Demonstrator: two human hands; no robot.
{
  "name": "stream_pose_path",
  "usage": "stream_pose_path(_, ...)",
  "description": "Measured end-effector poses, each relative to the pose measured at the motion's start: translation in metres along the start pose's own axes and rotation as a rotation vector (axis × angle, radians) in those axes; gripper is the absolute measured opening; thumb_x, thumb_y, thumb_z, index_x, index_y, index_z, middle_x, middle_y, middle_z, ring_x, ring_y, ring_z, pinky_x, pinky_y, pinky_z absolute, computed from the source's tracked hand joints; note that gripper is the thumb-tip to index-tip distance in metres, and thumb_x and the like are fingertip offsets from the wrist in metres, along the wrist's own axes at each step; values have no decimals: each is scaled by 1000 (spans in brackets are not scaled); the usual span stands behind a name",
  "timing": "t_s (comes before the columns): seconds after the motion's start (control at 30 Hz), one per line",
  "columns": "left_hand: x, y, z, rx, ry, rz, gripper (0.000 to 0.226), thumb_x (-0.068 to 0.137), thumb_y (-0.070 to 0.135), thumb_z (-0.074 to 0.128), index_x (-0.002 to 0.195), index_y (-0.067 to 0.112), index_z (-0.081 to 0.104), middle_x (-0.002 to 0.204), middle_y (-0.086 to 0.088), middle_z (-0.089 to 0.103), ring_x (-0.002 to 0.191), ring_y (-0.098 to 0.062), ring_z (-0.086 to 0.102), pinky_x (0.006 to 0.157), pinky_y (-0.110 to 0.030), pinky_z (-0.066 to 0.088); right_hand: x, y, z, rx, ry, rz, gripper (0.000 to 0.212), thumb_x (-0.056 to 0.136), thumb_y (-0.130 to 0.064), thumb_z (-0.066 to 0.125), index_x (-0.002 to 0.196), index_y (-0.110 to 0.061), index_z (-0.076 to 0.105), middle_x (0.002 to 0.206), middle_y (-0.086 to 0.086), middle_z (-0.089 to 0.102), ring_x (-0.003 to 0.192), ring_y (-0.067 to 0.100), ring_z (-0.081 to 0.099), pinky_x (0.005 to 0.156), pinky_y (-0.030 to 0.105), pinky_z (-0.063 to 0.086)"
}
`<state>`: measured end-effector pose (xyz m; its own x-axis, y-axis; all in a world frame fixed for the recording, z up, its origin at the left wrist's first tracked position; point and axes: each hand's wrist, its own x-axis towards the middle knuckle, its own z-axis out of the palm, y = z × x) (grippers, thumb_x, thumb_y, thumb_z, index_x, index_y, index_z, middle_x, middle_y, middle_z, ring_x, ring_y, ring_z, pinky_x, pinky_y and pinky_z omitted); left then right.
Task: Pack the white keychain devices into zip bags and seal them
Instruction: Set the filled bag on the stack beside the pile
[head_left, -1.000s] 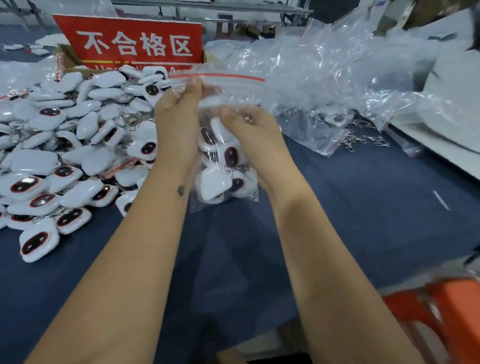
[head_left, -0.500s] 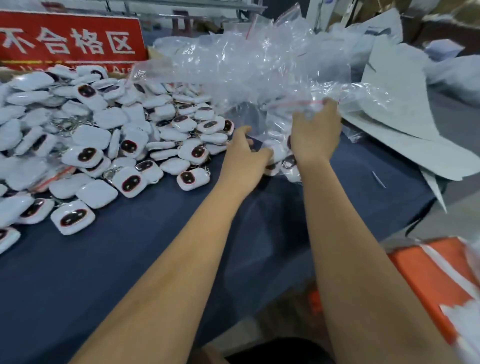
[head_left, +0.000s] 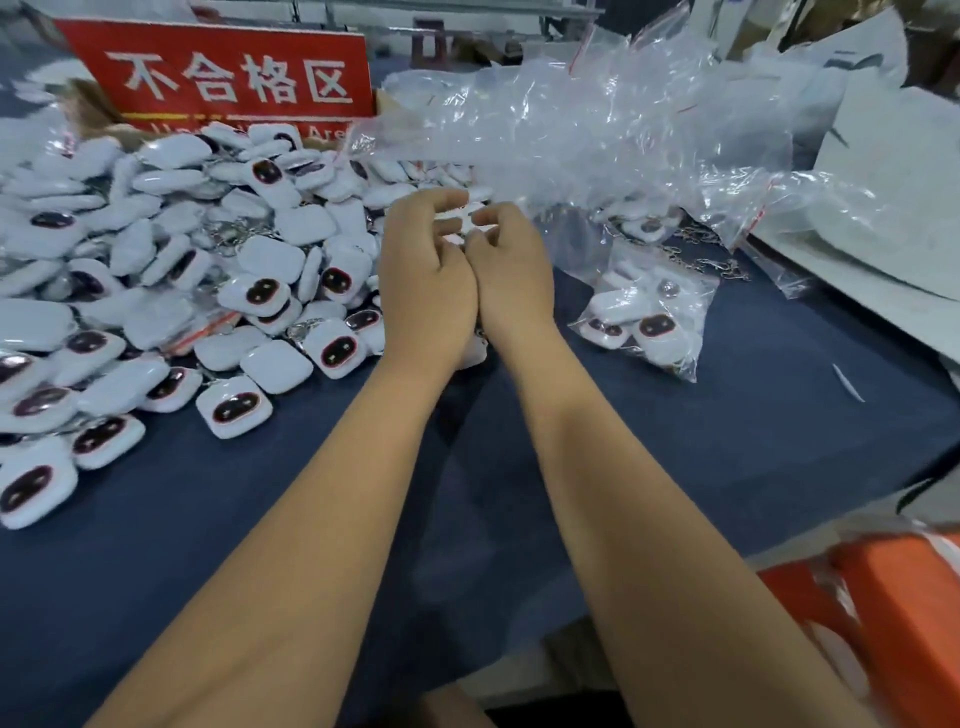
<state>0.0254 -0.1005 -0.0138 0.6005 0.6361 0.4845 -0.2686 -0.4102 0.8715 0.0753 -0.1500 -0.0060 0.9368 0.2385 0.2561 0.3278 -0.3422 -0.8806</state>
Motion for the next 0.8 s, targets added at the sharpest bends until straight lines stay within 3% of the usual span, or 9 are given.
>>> stream_pose_path(0.07,8,-1,-22,101,21,90,41,80,-3,37,102,22,61,111,8,56,99,3,55,82,-5,39,0,-9,19,-89,-8,-81,26,95,-17,48,119,-15,59,117,7,63,106,25,59,92,46,46)
stream_pose_path(0.13,18,-7,-43,279,48,136,37,77,2,37,96,20,64,109,6,57,103,-5,51,84,-6,36,0,-15,38,-145,-34,-158,27,95,-19,50,119,-13,60,118,9,62,109,28,56,94,46,44)
stream_pose_path(0.27,40,-35,-89,941,-60,80,36,86,12,48,117,14,66,140,-8,51,136,-33,33,113,-42,25,4,-13,78,-490,-146,-212,39,98,-30,46,134,-15,50,137,12,48,125,31,39,100,38,34)
stream_pose_path(0.33,44,-51,-107,1102,-173,28,39,91,19,50,129,18,58,148,-9,43,141,-34,27,116,-46,19,6,-13,88,-571,-147,-232,42,97,-30,45,137,-17,48,139,12,46,128,32,34,102,41,30)
stream_pose_path(0.47,49,-71,-121,1131,-195,72,41,100,26,43,140,24,49,158,-5,30,147,-28,20,119,-42,6,15,-14,93,-557,-136,-276,39,97,-22,43,134,-16,52,132,11,52,126,32,36,99,41,32)
stream_pose_path(0.57,56,-78,-118,1140,-158,98,40,100,24,42,139,25,51,157,-3,32,146,-28,21,119,-42,5,25,-17,84,-394,-130,-264,36,94,-17,46,127,-17,60,125,8,58,122,28,47,92,41,45)
stream_pose_path(0.67,65,-83,-115,1123,-133,131,40,98,23,45,136,31,53,155,-1,35,144,-28,23,119,-44,8,43,-16,66,-312,85,-296,29,92,-15,50,115,-18,67,122,6,57,116,24,50,83,38,48)
stream_pose_path(0.8,81,-88,-116,1102,-122,167,38,97,28,50,132,43,55,150,2,41,140,-29,27,114,-48,12,64,-1,38,-392,350,-178,31,91,-14,57,116,-28,67,145,9,36,130,28,34,102,38,38)
